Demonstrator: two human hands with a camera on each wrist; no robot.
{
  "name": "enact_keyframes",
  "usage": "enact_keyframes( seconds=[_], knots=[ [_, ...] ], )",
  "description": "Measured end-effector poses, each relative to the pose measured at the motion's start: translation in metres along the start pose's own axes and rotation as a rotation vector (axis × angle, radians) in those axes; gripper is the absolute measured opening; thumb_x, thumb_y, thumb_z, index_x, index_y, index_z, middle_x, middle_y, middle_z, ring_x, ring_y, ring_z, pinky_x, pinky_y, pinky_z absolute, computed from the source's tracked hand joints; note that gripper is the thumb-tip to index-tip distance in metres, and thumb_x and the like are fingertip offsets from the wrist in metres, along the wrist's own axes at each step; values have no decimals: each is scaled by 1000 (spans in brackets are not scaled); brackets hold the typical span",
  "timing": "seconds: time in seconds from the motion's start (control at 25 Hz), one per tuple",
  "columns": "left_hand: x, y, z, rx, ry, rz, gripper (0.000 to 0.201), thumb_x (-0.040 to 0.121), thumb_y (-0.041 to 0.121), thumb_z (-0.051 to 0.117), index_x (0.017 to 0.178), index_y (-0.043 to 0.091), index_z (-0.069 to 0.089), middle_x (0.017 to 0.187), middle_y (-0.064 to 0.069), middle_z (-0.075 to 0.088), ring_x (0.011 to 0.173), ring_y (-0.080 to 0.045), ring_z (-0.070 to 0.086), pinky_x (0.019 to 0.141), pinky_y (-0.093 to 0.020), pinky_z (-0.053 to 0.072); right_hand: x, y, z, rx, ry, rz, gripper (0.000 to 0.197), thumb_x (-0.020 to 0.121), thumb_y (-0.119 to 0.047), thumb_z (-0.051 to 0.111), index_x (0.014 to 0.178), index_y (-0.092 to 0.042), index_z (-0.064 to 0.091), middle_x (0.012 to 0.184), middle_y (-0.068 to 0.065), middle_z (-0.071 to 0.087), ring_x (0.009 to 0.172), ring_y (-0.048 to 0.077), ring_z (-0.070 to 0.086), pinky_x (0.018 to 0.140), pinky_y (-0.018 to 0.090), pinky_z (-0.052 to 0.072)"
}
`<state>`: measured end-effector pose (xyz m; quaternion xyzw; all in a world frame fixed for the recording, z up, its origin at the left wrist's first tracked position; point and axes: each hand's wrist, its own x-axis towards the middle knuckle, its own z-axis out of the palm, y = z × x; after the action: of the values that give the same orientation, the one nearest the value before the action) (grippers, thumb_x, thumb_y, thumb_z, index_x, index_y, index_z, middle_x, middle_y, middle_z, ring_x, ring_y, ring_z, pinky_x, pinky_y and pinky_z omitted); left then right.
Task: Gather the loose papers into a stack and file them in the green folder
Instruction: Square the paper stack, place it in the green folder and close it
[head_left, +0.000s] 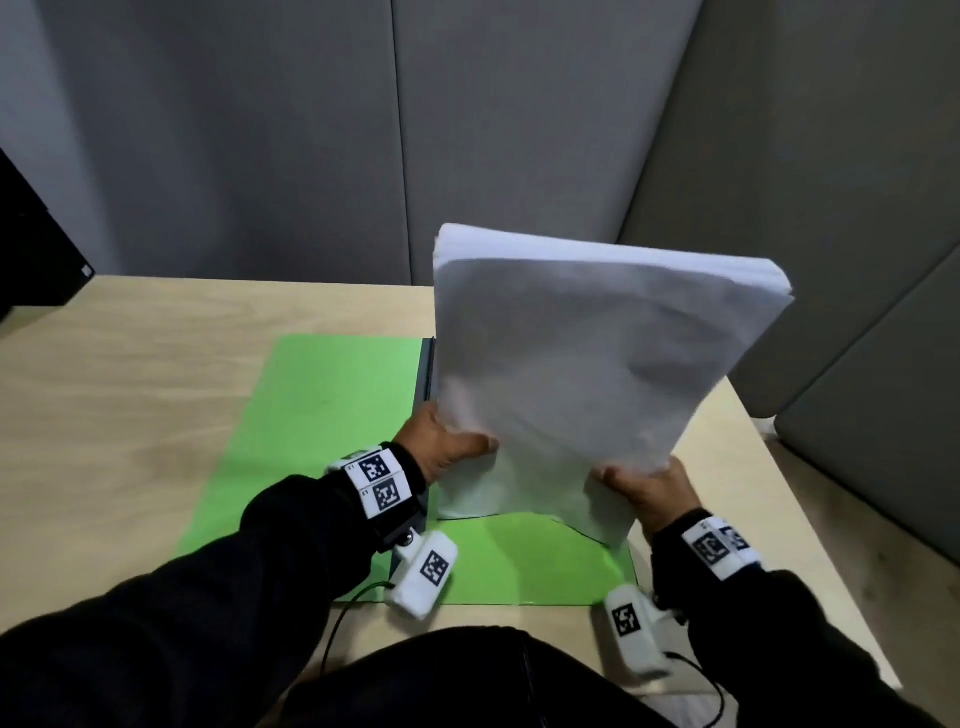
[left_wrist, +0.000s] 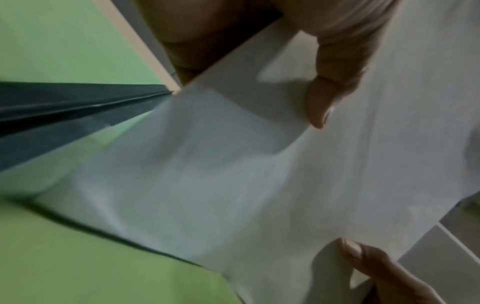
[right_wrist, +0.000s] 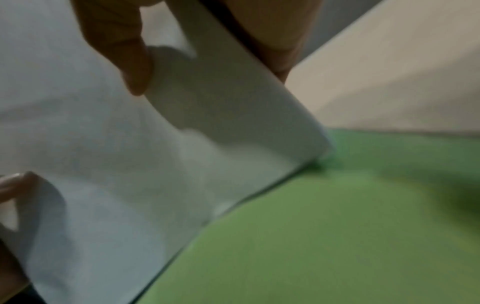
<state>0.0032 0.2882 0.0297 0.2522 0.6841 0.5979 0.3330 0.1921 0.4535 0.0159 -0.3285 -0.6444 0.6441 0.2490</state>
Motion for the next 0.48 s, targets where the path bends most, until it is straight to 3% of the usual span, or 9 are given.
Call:
enact_keyframes(
  seconds=[0.04, 0.12, 0.16, 0.32, 0.4, 0.48],
  knots=[
    [1, -7, 0, 49, 7, -29, 77, 39, 51, 90, 97, 6, 69, 91, -8, 74, 84, -25, 71, 82, -36, 56, 1, 10, 0, -55, 10, 46, 17, 51, -7, 85, 58, -10, 70, 50, -9, 68, 49, 14, 63, 52, 22, 54],
    [4, -8, -1, 82, 23, -24, 69, 46, 49, 83, 96, 4, 69, 93, -11, 74, 83, -25, 69, 83, -38, 55, 5, 13, -2, -160, 25, 42, 7, 70, 0, 75, 71, -3, 69, 49, -16, 67, 47, 2, 62, 52, 15, 51],
    [7, -6, -3, 50, 33, -39, 66, 48, 46, 83, 97, 4, 69, 96, -13, 74, 87, -27, 70, 88, -40, 55, 6, 9, -2, -150, 24, 43, 5, 73, 0, 72, 76, -2, 68, 50, -16, 67, 47, 0, 62, 54, 17, 51],
    [25, -38, -16, 20, 77, -148, 77, 45, 55, 87, 105, 10, 68, 109, -13, 72, 104, -34, 66, 98, -53, 48, 6, 5, 4, 8, -4, 133, 16, 72, -7, 68, 87, -6, 65, 62, 5, 69, 54, 23, 63, 52, 29, 54],
    [20, -46, -21, 43, 75, -233, 55, 60, 39, 85, 103, 10, 66, 109, -10, 71, 106, -32, 65, 99, -53, 47, 6, 17, 9, 9, -28, 206, 19, 76, -4, 64, 94, -4, 65, 69, 9, 70, 61, 28, 64, 63, 37, 54],
    [11, -44, -22, 137, 85, -295, 32, 70, 20, 76, 99, 11, 63, 104, -12, 68, 103, -31, 65, 98, -50, 49, 8, 31, 13, 41, -33, 288, 28, 65, -8, 66, 92, -3, 66, 63, 4, 72, 57, 26, 66, 65, 37, 54]
  ],
)
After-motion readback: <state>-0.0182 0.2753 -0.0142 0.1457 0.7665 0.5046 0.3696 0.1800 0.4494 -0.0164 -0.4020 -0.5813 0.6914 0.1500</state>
